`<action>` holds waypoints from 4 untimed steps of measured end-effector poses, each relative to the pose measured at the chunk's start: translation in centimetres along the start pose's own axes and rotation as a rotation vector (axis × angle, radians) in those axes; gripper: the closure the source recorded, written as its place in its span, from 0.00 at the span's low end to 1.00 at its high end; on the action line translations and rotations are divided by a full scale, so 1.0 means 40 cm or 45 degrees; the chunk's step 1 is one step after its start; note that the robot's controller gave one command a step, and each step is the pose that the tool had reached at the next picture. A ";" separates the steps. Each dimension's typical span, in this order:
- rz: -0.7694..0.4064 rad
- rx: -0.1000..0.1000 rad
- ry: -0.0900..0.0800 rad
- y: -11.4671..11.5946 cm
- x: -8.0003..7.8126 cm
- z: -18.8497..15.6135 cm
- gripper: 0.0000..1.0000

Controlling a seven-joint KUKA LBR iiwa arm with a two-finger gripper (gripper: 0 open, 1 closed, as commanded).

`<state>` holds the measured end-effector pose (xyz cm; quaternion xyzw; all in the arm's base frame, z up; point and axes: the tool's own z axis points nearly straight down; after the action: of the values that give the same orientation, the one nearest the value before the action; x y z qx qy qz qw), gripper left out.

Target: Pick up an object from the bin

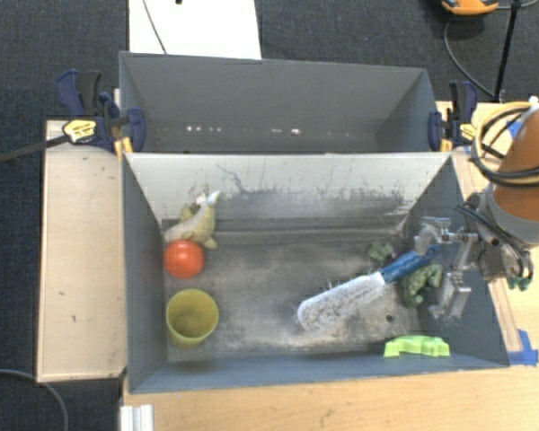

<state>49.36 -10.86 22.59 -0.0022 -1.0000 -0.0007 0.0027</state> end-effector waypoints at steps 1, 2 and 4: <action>-0.006 0.002 -0.011 0.002 -0.004 -0.011 0.00; -0.163 0.004 -0.015 0.052 -0.058 0.100 0.00; -0.491 0.002 -0.011 0.236 -0.172 0.256 0.00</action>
Offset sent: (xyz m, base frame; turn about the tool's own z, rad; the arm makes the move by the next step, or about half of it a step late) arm 0.0717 0.0715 -0.1559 -0.4379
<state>56.23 -1.43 12.35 0.1893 -0.9819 -0.0005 -0.0018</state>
